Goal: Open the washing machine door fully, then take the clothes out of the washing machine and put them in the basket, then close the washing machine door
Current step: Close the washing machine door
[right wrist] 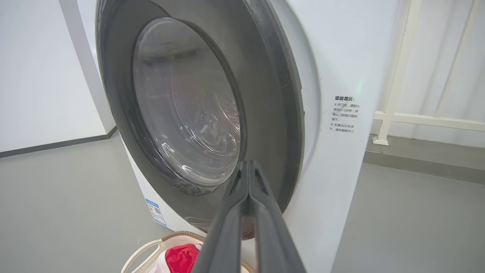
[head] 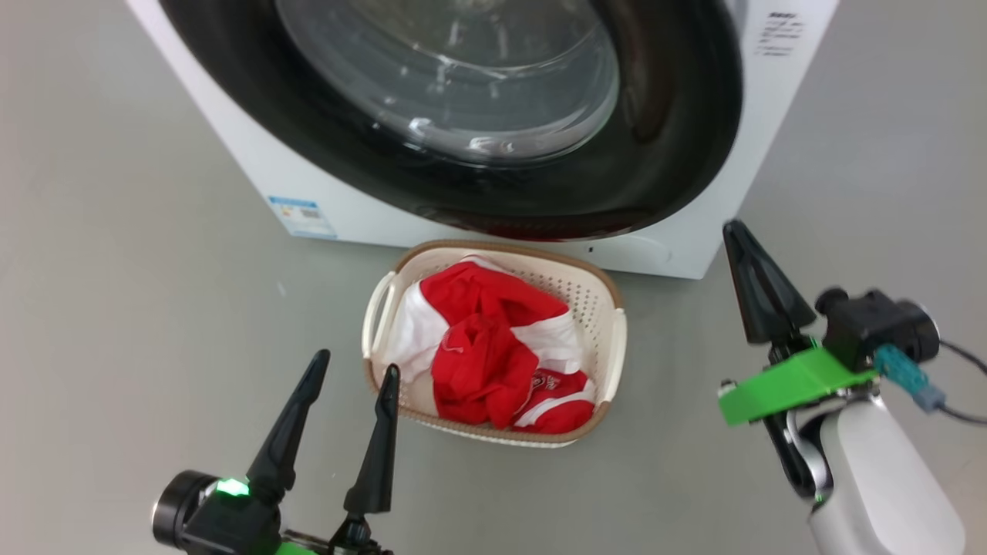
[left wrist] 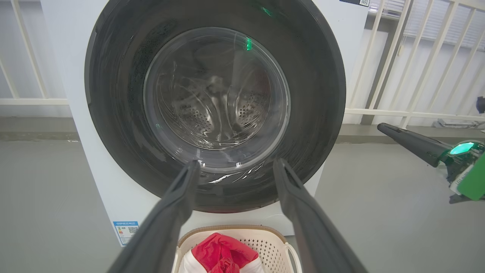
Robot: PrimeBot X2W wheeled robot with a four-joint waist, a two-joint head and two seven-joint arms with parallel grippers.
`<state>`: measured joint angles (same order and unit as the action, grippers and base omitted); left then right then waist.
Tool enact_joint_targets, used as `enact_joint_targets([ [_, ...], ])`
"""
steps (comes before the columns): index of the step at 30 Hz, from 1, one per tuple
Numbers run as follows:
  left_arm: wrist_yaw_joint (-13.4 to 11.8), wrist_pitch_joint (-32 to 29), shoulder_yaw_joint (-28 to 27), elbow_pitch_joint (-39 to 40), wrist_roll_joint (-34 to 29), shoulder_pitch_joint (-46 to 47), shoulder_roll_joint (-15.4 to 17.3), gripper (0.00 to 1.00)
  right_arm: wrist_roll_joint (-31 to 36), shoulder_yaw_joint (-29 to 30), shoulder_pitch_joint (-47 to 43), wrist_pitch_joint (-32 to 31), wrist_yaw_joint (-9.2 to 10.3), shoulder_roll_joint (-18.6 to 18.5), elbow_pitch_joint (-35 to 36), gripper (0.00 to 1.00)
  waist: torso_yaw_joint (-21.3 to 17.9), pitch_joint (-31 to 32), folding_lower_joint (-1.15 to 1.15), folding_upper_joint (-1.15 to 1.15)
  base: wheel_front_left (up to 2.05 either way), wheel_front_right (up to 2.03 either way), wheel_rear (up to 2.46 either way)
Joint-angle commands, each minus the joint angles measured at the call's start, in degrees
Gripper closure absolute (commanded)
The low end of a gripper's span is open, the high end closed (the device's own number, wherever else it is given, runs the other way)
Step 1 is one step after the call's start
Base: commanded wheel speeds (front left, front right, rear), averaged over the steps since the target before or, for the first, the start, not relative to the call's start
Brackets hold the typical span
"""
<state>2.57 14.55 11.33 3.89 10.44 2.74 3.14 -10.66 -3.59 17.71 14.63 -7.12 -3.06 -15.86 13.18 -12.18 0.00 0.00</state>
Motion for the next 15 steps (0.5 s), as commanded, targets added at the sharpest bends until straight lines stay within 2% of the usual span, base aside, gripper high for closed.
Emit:
enact_joint_targets([
  [1, 0.3, 0.4, -1.5, 1.3, -0.7, 1.9, 0.2, 0.0, 0.8, -1.7, 3.0, 0.4, -0.36, 0.2, 0.4, 1.0, 2.4, -2.3, 0.0, 0.0, 0.0, 0.0, 0.0],
  [15, 1.2, 0.4, -0.2, 1.5, 0.4, 5.2, -0.2, 0.0, 5.0, 1.3, 16.2, 0.4, -0.36, 0.2, -6.0, 1.0, 6.1, -8.7, 0.0, 0.0, 0.0, 0.0, 0.0],
])
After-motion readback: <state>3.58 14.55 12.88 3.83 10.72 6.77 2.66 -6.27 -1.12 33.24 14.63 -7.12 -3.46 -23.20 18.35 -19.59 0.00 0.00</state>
